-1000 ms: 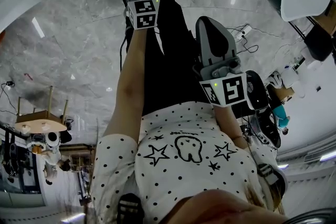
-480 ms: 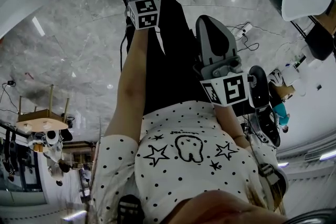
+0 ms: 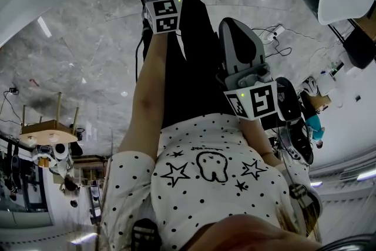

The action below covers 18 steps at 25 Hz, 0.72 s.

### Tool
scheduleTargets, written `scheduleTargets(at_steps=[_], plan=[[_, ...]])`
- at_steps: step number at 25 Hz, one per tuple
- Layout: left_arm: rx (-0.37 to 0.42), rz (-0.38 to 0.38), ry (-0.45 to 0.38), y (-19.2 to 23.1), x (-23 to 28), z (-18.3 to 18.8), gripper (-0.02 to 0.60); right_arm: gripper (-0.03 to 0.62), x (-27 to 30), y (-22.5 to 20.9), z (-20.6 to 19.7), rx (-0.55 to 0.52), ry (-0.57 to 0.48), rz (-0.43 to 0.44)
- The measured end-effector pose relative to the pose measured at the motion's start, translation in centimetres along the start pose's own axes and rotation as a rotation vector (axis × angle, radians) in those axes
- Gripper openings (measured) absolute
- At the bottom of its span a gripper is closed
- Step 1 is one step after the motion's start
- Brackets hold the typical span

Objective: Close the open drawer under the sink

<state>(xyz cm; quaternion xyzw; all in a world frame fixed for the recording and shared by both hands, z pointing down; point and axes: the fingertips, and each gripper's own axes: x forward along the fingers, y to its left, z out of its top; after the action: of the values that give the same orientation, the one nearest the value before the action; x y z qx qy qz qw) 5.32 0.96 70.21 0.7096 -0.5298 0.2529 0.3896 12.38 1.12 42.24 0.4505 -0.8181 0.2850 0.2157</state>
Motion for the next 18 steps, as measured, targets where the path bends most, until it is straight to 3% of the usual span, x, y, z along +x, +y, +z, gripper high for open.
scheduleTargets(at_steps=[18], plan=[[0.003,-0.015,0.005,0.02,-0.26,0.08,0.137,0.015,-0.39,-0.26,0.16,-0.013,0.004,-0.005]])
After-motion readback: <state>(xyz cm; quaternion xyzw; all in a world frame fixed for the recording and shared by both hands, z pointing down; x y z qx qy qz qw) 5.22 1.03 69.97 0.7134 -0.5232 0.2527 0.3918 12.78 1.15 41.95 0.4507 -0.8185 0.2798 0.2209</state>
